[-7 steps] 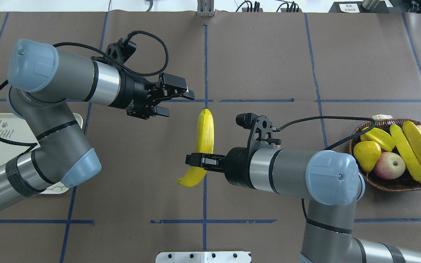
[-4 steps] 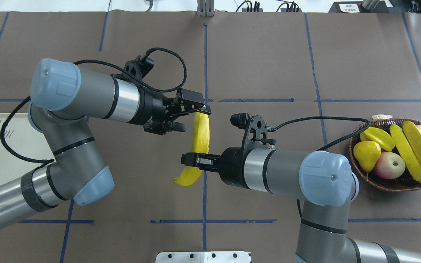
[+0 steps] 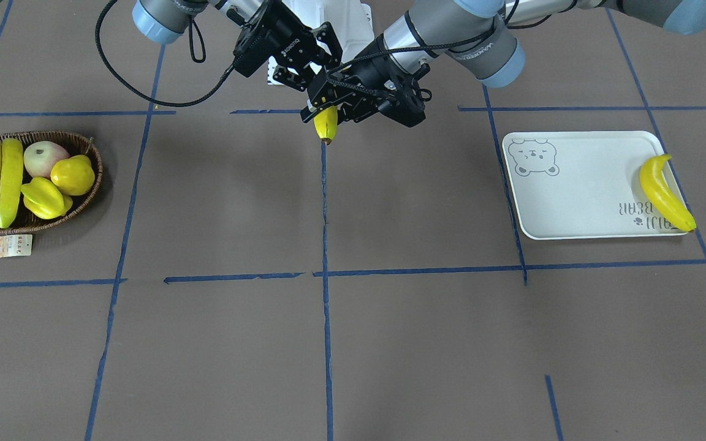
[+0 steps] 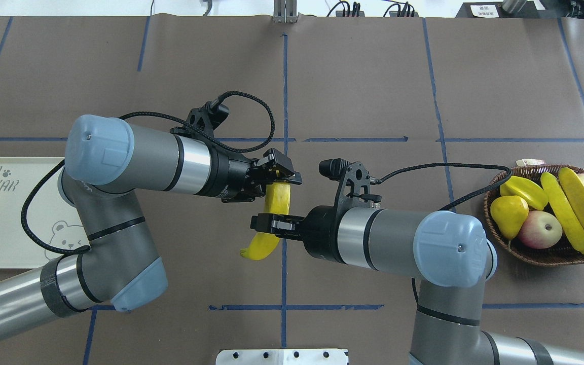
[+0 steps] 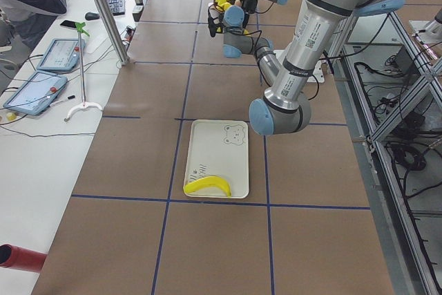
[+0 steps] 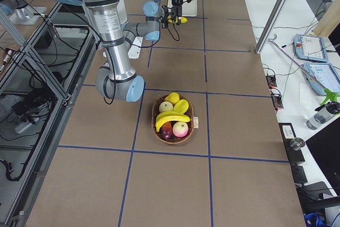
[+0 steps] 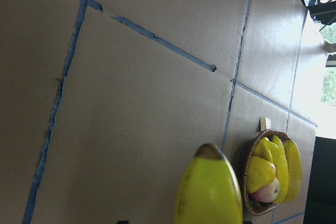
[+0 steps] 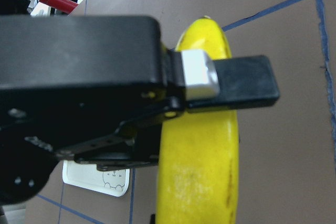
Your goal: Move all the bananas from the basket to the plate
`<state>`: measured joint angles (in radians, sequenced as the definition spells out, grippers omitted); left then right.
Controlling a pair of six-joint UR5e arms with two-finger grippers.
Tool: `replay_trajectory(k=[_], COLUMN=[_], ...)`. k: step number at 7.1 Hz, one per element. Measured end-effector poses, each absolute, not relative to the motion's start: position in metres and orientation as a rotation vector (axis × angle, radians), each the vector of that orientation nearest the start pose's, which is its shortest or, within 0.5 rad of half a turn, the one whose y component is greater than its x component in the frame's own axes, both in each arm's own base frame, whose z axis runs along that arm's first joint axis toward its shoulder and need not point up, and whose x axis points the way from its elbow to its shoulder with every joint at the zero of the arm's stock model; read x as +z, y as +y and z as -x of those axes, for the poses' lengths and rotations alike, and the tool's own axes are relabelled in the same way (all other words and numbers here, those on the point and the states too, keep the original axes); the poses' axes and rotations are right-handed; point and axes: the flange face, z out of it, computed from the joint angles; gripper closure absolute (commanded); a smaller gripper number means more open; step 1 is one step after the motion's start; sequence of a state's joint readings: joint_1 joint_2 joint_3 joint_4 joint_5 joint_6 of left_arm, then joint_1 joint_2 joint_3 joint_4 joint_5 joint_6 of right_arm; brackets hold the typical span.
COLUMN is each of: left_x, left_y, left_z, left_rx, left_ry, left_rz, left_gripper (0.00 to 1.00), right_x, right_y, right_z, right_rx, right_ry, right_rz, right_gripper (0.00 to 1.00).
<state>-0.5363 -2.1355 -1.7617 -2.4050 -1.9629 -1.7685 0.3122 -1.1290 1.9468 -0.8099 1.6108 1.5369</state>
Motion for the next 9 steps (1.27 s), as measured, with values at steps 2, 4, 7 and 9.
replay_trajectory(k=[2,4,7,9], left_x=[0.15,0.15,0.154,0.163], left_y=[-0.389,-0.389,-0.39,-0.393], left_z=[-0.468,-0.466,-0.465,-0.463], left_rx=[-0.26,-0.262,-0.268,-0.282], left_ry=[1.598,1.601,1.592,1.572], left_rz=[0.036,0.034,0.034,0.035], left_gripper=[0.95,0.99,1.0,1.0], right_x=[0.16,0.16,0.16,0.165], right_y=[-0.291,-0.291,-0.292,-0.292], right_z=[0.483,0.483,0.481,0.467], right_rx=[0.186,0.195,0.217,0.217], right_ry=[-1.563,-1.563,-1.566,-1.568], right_rz=[-0.241,-0.233,-0.224,-0.226], right_gripper=[0.33,0.01,0.0,0.0])
